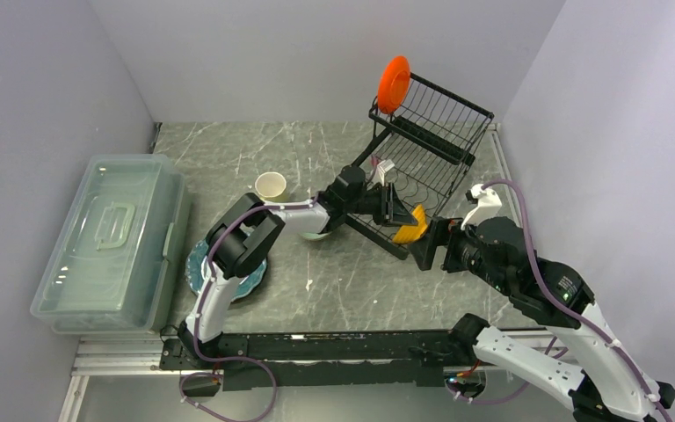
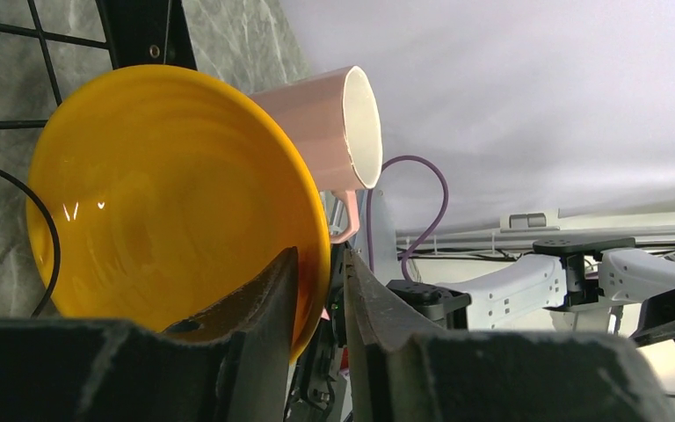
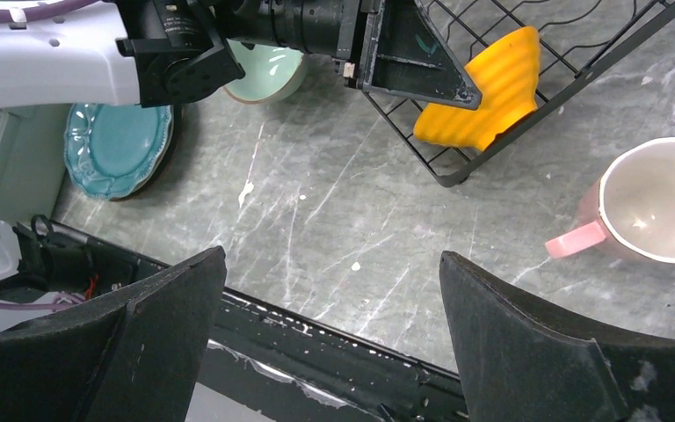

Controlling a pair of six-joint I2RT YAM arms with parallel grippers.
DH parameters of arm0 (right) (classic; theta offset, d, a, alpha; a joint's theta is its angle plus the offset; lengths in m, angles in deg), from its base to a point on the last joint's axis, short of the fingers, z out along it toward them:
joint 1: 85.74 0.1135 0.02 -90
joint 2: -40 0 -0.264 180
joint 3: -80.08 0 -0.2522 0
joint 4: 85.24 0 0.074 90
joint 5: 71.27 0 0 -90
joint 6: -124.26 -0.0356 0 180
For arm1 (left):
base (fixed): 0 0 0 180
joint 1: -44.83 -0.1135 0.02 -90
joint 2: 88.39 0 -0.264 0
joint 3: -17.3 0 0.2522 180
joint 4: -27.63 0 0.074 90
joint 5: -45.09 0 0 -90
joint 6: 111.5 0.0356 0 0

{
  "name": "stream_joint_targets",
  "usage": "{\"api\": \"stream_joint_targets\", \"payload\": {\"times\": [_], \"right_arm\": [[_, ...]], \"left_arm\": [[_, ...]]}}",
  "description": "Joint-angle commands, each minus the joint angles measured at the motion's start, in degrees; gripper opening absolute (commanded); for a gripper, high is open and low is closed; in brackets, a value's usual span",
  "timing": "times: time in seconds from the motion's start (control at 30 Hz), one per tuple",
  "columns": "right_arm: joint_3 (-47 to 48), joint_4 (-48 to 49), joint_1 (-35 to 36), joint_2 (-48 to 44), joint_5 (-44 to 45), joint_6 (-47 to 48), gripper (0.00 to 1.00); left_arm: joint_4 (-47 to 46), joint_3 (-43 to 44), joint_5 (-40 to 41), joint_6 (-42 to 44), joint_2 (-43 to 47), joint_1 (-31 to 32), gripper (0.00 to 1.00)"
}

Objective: Load the mixed dishes into the dish rack
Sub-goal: Insert the bowl into the dish rack.

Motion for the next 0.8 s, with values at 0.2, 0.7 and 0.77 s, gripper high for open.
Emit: {"api": "stream_joint_targets", "payload": {"times": [0.2,0.7,0.77], "right_arm": [[1.1,0.4,0.0,-0.9,0.5,-0.8,0.94],[1.8,0.2,0.0,-1.1,1.2,-0.9,0.94],[1.5,0.3,0.0,-1.1,1.0,-1.0,0.94]], "left_arm": [[3.7,4.8,-3.5,4.3,1.9,1.4,0.37],[22.9,9.2,1.1,17.5,7.8,1.4,0.46],[23.8,9.8,1.3,18.1,8.0,1.4,0.46]]}}
